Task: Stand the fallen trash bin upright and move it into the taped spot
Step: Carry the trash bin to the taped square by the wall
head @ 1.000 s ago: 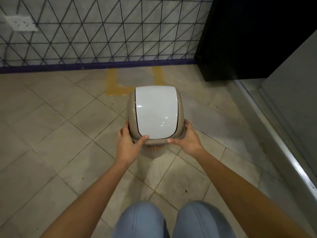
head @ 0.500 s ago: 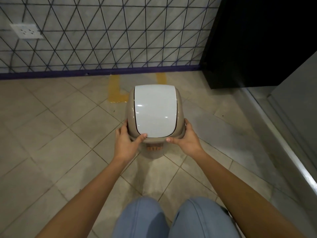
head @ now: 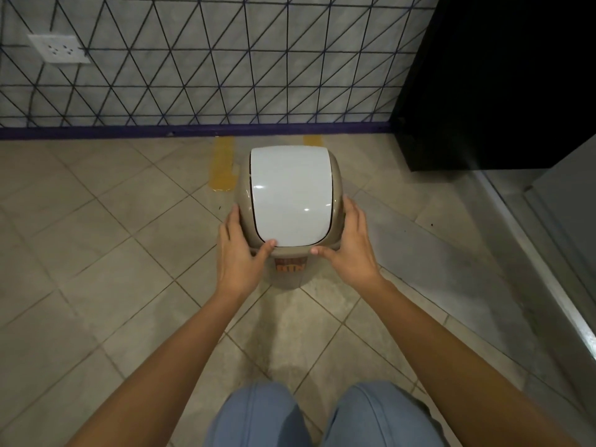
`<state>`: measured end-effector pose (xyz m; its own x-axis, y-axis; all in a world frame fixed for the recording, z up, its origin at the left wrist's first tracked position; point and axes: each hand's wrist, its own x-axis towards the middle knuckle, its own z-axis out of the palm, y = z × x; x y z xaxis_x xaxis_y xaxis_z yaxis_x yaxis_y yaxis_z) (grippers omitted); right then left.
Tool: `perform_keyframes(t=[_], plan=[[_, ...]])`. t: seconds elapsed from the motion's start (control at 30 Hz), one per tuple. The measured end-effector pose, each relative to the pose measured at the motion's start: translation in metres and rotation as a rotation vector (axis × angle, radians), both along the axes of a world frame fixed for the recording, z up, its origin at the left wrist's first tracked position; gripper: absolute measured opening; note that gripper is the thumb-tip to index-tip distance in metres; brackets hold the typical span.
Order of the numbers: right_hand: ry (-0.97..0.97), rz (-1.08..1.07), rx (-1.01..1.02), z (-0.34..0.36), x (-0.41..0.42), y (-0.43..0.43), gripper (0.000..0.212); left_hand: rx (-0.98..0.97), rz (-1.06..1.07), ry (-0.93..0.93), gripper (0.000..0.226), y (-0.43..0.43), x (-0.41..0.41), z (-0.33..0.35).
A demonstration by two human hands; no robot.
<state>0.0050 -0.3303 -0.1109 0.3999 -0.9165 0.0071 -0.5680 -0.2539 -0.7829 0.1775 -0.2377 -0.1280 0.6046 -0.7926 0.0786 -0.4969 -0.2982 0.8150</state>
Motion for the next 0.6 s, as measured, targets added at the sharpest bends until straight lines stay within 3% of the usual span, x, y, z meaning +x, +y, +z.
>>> perform_keyframes(t=[0.2,0.6], plan=[[0.075,0.078,-0.073,0.002,0.004,-0.004,0.105,-0.051,-0.047,-0.093,0.086,-0.004,-0.002,0.0],[0.051,0.091,-0.059,0.005,0.02,-0.033,0.104,0.041,-0.069,-0.189,0.085,-0.03,0.018,0.005]])
